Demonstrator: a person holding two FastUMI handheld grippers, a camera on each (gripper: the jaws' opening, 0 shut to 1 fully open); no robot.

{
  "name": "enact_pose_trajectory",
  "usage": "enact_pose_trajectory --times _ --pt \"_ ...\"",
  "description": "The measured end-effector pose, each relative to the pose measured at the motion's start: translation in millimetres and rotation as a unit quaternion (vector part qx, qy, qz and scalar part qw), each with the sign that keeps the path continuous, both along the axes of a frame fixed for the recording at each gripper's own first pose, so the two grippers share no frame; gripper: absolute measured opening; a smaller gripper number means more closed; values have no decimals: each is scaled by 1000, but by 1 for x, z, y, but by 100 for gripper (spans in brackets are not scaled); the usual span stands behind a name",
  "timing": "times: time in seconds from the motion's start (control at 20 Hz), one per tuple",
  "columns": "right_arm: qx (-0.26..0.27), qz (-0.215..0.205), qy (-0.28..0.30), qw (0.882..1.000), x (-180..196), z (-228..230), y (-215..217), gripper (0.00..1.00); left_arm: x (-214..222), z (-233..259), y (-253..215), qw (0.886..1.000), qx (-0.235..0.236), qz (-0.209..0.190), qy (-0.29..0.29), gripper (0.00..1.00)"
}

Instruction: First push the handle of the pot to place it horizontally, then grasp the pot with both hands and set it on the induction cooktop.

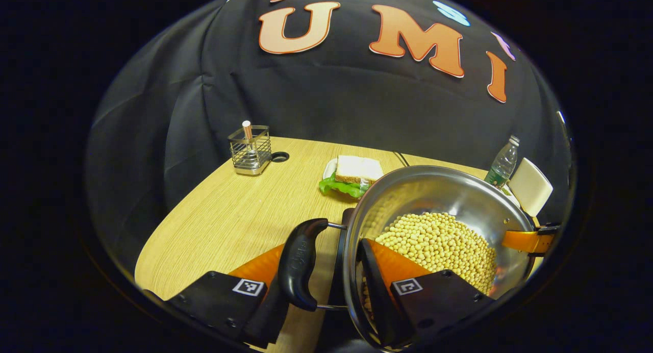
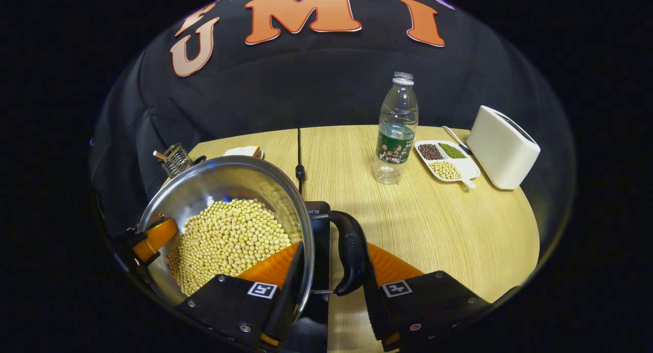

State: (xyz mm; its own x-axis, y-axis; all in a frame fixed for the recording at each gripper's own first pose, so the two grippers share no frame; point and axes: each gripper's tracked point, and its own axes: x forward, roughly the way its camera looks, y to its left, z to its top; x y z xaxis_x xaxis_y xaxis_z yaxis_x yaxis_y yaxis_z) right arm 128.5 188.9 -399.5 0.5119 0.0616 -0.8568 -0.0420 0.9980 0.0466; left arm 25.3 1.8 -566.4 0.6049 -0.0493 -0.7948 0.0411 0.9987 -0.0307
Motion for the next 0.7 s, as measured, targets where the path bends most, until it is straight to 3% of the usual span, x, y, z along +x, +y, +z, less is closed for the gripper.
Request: enact_pose_trajectory --times 0.15,0.25,0.55,0.6,0.7 --pt "15 -13 1 1000 -1 1 4 61 2 8 4 1000 10 10 -9 81" --pt "6 -6 -29 1000 7 14 -1 64 8 21 4 999 19 12 -26 83" --pt "8 14 -141 990 28 109 -18 72 23 100 -10 994 38 3 -102 84" --pt "13 15 -164 986 27 131 -21 74 25 116 -16 993 33 -1 -115 96" --pt "19 15 -208 978 27 173 -30 77 31 157 -23 989 27 -7 -146 97"
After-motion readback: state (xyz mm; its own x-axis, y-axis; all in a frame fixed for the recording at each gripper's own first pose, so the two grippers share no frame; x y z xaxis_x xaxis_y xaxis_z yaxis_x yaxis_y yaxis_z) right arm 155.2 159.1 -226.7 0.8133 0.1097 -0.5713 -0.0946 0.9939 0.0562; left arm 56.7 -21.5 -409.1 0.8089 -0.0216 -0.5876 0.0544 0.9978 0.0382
